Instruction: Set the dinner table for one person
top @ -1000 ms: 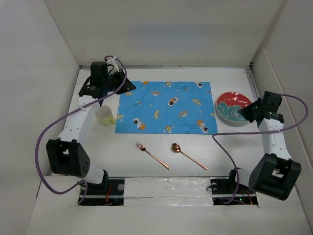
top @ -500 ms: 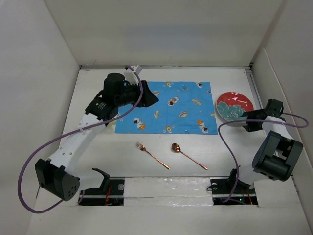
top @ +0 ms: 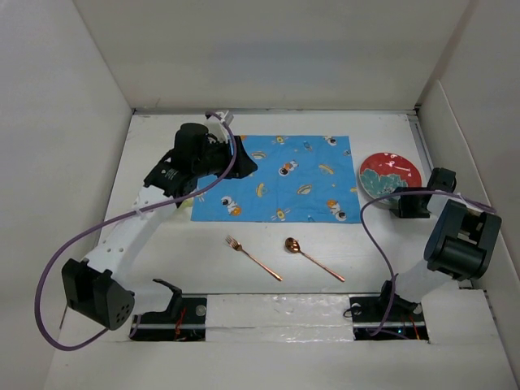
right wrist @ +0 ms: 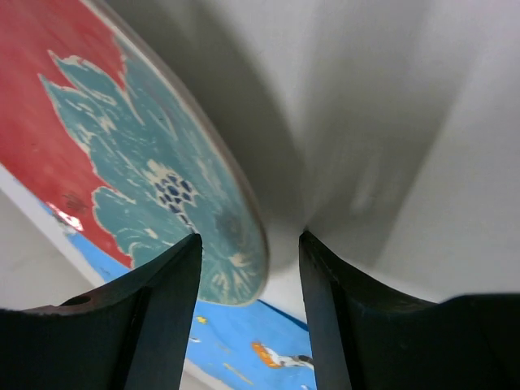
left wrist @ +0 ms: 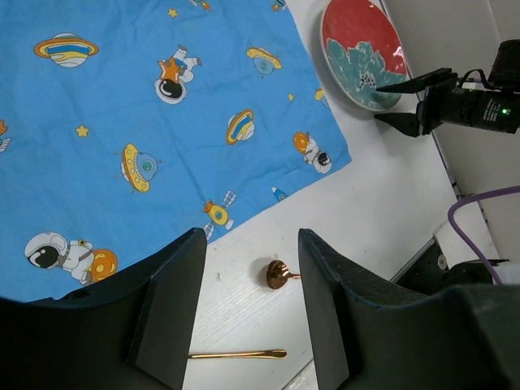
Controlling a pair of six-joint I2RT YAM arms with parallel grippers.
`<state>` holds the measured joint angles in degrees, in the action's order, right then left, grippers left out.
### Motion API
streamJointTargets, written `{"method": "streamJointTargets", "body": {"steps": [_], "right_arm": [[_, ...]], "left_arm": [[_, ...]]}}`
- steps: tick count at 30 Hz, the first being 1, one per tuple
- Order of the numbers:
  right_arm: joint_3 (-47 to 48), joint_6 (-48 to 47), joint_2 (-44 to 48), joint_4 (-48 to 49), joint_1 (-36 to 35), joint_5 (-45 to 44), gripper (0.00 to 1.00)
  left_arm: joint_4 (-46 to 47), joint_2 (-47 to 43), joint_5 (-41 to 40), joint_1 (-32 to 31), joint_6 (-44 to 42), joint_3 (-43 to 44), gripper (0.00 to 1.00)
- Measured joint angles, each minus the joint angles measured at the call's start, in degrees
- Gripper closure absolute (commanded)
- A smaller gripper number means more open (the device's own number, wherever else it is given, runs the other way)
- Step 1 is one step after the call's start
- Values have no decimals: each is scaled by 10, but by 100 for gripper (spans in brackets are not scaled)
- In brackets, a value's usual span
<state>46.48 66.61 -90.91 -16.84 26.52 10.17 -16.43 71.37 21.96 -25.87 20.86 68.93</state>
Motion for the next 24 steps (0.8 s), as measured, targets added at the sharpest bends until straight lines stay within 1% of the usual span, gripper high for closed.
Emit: {"method": "streamJointTargets", "body": {"steps": [5,7,8,9,11,12,17,21,24], "right_arm": [[-6,47,-14,50,-12,8,48],[-11,62,-14,58,-14,5,52],[-13,69,-14,59,-15,3,57],[-14,75,-14,59,-15,1,67],[-17,87,-15,57,-15,-5,74],[-19,91,-15,59,-15,-6,81],[-25,111,-12,73,-18,-14,100],[-41,109,12,80,-20,-21,100],[-42,91,45,73,-19,-27,100]], "left_arm": [[3,7,0,0,0,0,55],[4,9,-1,0,0,0,55],[5,10,-1,0,0,0,56],[6,11,-1,0,0,0,56],[9,13,0,2,2,0,56],[9,13,1,2,3,0,56],[10,14,1,14,3,0,56],[10,13,-6,23,3,0,57],[10,13,-11,25,3,0,57]]}}
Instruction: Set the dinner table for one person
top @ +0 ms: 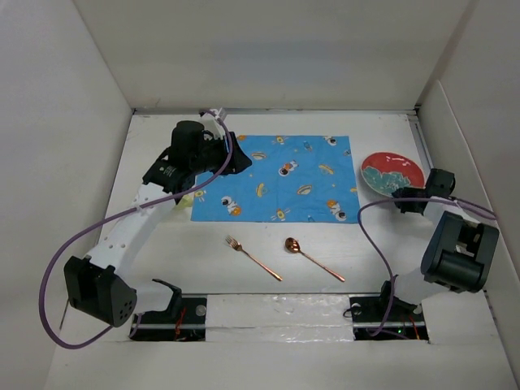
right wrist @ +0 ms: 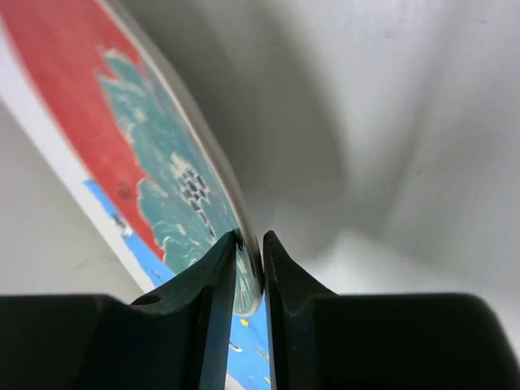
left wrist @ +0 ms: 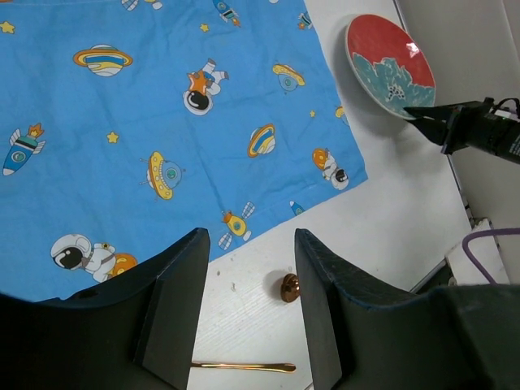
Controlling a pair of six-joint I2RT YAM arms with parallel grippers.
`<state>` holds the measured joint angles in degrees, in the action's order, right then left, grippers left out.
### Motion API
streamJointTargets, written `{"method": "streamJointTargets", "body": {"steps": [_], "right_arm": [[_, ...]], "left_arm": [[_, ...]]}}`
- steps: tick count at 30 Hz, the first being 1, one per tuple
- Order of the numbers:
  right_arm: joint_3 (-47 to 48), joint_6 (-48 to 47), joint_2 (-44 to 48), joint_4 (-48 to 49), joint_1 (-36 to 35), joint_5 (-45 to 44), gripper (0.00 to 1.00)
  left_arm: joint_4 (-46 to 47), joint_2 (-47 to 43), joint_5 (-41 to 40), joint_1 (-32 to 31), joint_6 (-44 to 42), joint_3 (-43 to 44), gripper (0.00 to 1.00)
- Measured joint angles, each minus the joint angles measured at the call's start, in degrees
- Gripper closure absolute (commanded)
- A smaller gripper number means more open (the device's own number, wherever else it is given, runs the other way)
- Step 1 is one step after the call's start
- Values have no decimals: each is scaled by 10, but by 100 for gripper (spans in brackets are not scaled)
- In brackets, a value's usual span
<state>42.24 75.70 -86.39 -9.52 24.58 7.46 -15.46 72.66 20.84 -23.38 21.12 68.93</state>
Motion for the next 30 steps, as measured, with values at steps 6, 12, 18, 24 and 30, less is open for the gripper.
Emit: {"method": "streamJointTargets", "body": {"steps": [6,12,18,24,30], "right_arm": [[27,-79,83,-20,3,3,100],[39,-153,133,-51,32,51,100],[43,-175,166,-52,38,100,100],[104,-164,143,-4,-107,159,100],[173,-152,45,83,-290,224,100]], "left_arm": [[-3,0,-5,0,0,5,57],[-4,0,-16,0,0,15,57],[-22,-1,-42,0,-2,36,57],[-30,-2,-67,0,-3,80,57],[-55,-12,-100,0,-8,85,57]]}}
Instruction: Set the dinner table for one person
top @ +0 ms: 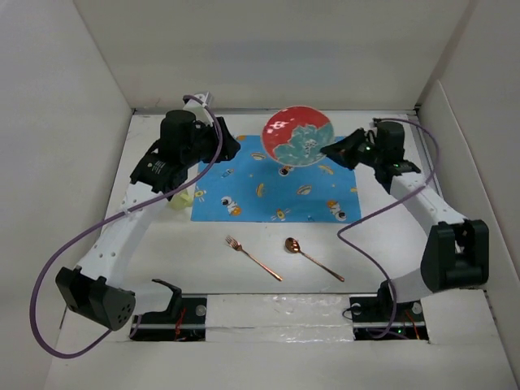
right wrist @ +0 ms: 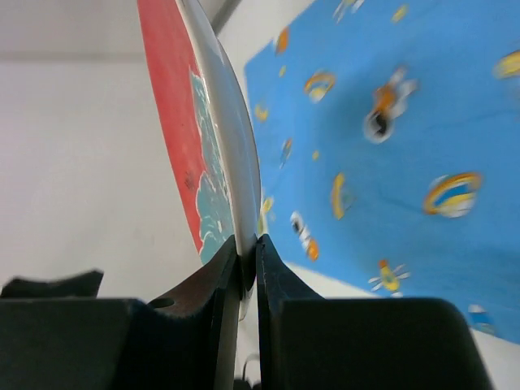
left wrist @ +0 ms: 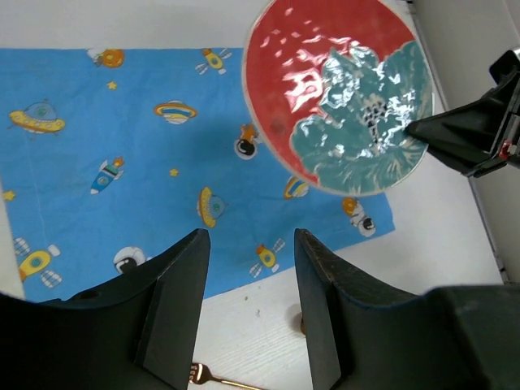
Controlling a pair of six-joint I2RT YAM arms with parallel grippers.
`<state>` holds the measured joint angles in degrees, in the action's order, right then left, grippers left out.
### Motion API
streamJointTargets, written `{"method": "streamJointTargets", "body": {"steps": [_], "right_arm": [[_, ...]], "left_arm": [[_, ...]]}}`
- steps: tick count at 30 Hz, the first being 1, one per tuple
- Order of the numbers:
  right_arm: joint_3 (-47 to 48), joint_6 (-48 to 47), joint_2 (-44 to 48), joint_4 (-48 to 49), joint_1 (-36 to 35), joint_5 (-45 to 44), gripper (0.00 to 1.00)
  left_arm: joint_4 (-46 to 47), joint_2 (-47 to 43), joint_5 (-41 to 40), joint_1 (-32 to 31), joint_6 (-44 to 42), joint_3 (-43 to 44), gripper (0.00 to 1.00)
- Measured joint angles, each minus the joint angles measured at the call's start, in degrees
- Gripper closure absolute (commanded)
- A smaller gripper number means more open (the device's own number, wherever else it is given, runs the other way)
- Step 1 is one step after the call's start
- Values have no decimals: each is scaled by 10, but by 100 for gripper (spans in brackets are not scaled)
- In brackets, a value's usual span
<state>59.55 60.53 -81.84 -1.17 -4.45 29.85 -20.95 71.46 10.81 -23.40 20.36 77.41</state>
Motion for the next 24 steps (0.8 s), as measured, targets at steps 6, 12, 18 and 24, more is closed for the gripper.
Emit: {"method": "streamJointTargets", "body": {"steps": [6,12,18,24], "right_arm": [[74,7,-156,30,-92,33,100],[92,12,-239,29,-122,8,100],[92,17,-254,29,-124,-6,100],[75,17,-254,43,-130,-12,100]], "left_arm": [[-41,-14,-63,0,-7,0,58],[-59,-51,-106,0,-12,0,58],[-68,-78,-135,0,-13,0,58],[-79,-76,-144,0,-14,0,58]]}}
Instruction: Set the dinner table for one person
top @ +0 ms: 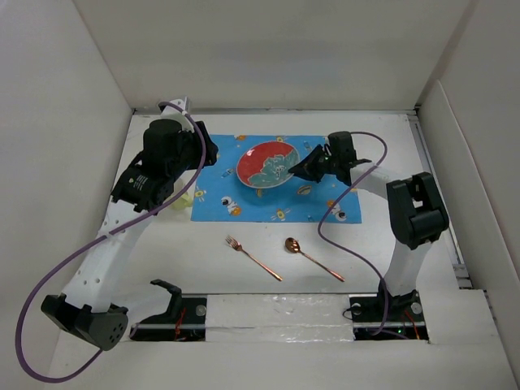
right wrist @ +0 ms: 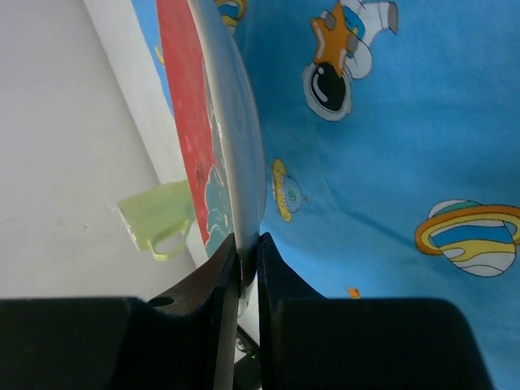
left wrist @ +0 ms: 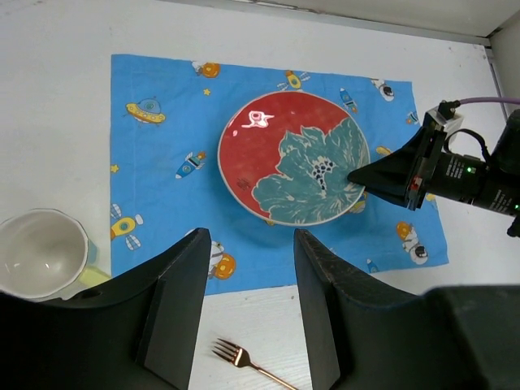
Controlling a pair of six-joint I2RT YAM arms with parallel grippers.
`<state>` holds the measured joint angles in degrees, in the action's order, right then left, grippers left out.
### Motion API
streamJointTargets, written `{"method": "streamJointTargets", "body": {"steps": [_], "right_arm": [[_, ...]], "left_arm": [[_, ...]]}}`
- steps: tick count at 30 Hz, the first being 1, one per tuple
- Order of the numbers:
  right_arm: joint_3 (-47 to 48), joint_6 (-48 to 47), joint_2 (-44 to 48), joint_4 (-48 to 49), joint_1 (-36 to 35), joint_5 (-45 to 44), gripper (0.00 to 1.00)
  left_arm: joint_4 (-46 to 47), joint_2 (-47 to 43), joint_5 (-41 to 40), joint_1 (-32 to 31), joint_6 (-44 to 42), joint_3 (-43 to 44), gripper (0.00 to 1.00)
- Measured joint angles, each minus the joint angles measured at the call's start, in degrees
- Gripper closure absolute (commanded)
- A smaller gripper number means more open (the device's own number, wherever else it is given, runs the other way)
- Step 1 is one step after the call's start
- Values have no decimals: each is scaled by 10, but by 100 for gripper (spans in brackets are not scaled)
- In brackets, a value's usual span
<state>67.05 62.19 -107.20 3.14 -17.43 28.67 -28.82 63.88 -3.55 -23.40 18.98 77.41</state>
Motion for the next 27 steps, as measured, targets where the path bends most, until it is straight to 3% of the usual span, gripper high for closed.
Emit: {"method": "streamJointTargets", "body": {"steps": [9,13,16,27], "right_arm": [[-39,-3,-1,-1,-18,-15,100],[-39,-9,-1,-7,-18,-19,62],[-37,-19,-1,-20,-18,-26,48],[12,-82,3,-155,-17,-75,43]], "left_arm": [[-7,0,-3,0,-5,0,58],[-7,0,-3,0,-5,0,58],[-7,0,-4,0,-5,0,57],[-25,11,-13,0,-17,30,60]]}}
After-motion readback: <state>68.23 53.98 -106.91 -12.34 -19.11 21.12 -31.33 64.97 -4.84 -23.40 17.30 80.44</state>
